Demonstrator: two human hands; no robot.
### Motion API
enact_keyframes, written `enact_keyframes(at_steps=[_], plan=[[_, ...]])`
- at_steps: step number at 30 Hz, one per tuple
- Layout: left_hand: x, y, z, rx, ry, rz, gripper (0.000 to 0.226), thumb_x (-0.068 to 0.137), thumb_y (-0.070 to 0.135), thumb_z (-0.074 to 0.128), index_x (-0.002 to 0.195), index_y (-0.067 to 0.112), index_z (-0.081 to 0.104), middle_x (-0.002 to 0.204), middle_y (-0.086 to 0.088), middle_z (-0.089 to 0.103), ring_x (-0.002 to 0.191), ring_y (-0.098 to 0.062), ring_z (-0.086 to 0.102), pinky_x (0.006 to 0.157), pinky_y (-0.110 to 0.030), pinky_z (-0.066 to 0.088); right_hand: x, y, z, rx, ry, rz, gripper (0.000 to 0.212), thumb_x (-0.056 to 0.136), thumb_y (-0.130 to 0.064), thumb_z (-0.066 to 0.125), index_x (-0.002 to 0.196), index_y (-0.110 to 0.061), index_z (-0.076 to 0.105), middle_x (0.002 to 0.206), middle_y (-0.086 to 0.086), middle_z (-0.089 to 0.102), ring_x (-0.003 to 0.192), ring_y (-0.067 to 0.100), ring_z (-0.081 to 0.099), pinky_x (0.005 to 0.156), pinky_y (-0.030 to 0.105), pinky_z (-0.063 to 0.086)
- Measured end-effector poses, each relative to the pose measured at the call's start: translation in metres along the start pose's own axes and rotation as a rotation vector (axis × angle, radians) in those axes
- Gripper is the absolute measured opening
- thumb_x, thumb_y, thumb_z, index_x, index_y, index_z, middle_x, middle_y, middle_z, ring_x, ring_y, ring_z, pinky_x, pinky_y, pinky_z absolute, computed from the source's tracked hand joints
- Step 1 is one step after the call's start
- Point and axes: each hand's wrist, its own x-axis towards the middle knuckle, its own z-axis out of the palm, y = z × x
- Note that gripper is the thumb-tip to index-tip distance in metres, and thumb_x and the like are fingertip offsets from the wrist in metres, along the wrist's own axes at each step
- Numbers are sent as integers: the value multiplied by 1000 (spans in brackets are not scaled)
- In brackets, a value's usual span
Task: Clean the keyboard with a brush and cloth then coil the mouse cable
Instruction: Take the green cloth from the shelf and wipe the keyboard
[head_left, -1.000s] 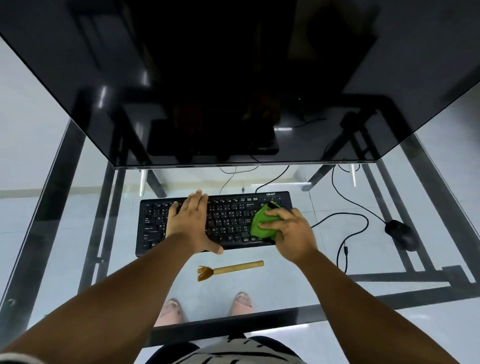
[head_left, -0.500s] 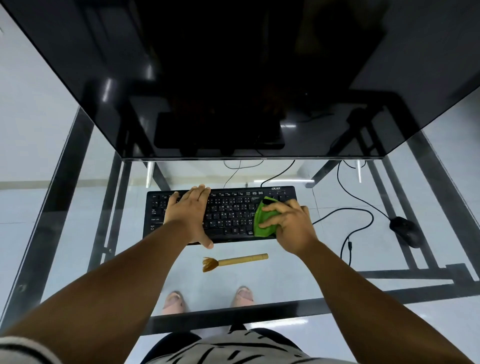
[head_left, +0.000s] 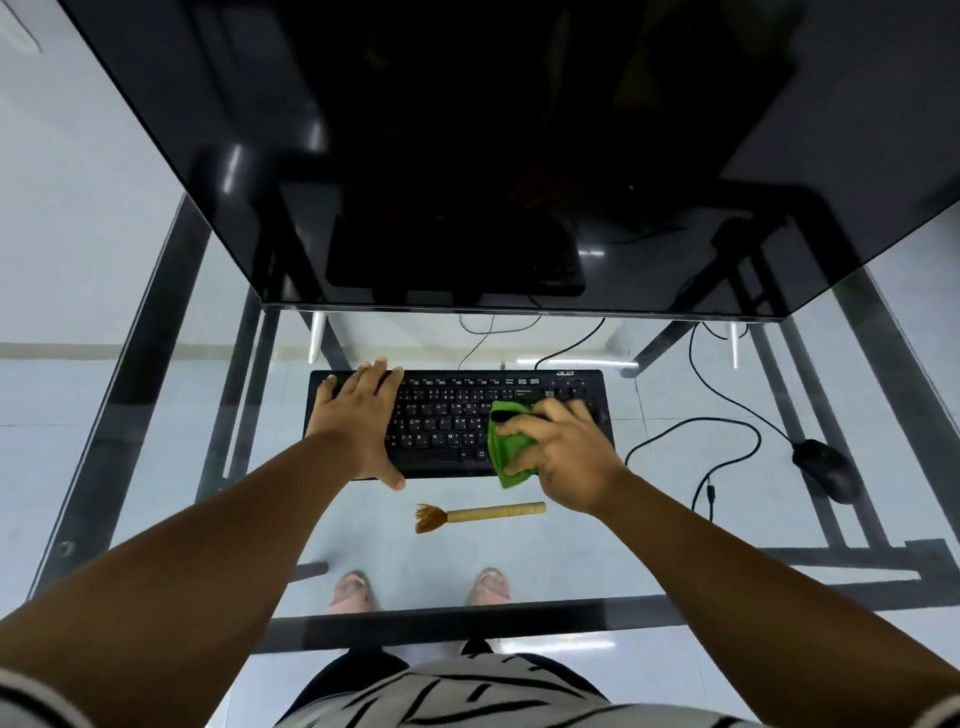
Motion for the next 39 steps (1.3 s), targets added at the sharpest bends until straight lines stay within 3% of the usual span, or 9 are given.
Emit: enact_keyframes(at_steps=[5, 10, 18, 28, 35, 37, 39], plan=[[-5, -15, 1, -17, 23, -33, 146, 42, 71, 80, 153, 23, -1, 161, -2, 8, 149, -23, 7, 120, -47, 10, 24, -21, 3, -99, -38, -209, 45, 70, -7, 71, 94, -46, 75, 129, -14, 60, 105, 25, 49, 84, 39, 32], [-5, -24, -4, 0, 8, -3, 146, 43, 66, 84, 153, 25, -1, 161, 2, 10, 148, -19, 13, 120, -44, 12, 36, -36, 3, -199, -99, -343, 52, 74, -16, 64, 112, -52, 66, 138, -11, 54, 109, 24, 49, 86, 41, 28], [-5, -31, -1, -32, -8, 27, 146, 44, 58, 87, 154, 27, -4, 162, 5, 5, 149, -17, 11, 120, -41, 12, 20, -18, 4, -166, -79, -273, 50, 67, -9, 74, 97, -49, 73, 128, -13, 60, 107, 25, 47, 85, 40, 31], [-4, -36, 3, -50, 1, 34, 146, 42, 61, 85, 153, 30, -5, 162, 8, 3, 149, -15, 10, 121, -42, 11, 50, -58, 8, -82, -63, -274, 54, 73, -6, 68, 105, -50, 70, 131, -12, 57, 103, 26, 50, 82, 41, 36], [-4, -33, 0, -7, -23, 22, 148, 43, 64, 85, 153, 30, -9, 162, 7, -1, 149, -16, 7, 121, -46, 7, 9, -18, 13, -7, 22, -45, 48, 65, -3, 75, 87, -45, 76, 126, -17, 61, 107, 22, 42, 79, 41, 38], [-4, -32, -1, -2, -30, 13, 148, 43, 67, 83, 153, 30, -8, 162, 6, -1, 149, -18, 7, 120, -49, 8, -5, -7, 17, 52, 155, 82, 49, 61, 3, 75, 82, -41, 77, 121, -16, 64, 101, 20, 42, 76, 39, 39], [-3, -30, -1, -20, -30, 1, 144, 44, 75, 77, 153, 29, -5, 162, 5, 2, 149, -19, 9, 119, -51, 9, -19, 1, 21, 203, 376, 293, 52, 62, 9, 62, 82, -36, 78, 117, -11, 66, 96, 22, 46, 78, 37, 42]])
